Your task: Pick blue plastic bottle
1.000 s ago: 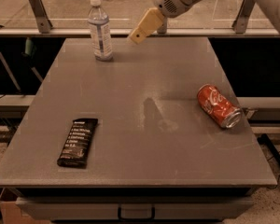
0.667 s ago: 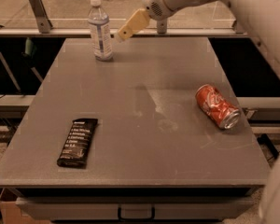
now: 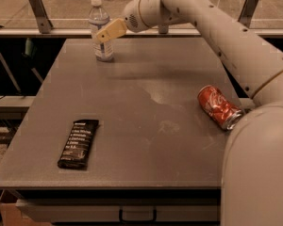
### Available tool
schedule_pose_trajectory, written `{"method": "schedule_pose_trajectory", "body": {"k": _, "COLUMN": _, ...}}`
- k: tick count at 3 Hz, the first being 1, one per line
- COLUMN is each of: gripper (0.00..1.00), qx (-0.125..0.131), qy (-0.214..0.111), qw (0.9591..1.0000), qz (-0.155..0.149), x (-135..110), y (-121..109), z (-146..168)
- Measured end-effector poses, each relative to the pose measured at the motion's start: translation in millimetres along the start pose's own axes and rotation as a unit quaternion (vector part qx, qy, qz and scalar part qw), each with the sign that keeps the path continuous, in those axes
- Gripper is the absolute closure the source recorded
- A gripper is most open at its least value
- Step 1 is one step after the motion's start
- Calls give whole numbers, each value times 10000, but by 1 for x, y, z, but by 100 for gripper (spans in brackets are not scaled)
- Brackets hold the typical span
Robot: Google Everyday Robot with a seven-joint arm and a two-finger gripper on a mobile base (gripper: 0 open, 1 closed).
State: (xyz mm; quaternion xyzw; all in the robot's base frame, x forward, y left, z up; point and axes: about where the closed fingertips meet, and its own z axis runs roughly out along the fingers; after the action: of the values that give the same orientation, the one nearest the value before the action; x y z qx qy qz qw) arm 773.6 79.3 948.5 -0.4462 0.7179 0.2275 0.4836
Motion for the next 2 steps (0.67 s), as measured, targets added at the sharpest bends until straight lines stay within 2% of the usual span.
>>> {"method": "schedule_pose_trajectory", "body": {"k": 1, "gripper": 1, "qx": 40, "qy": -354, "qw": 9979, "qz": 532, "x": 4, "y": -10, "z": 38}}
{"method": "schedule_pose_trajectory", "body": {"k": 2, "gripper": 24, "qx": -144, "qy": -493, "qw": 9953, "qz": 824, "x": 4, "y": -9, "z": 60}}
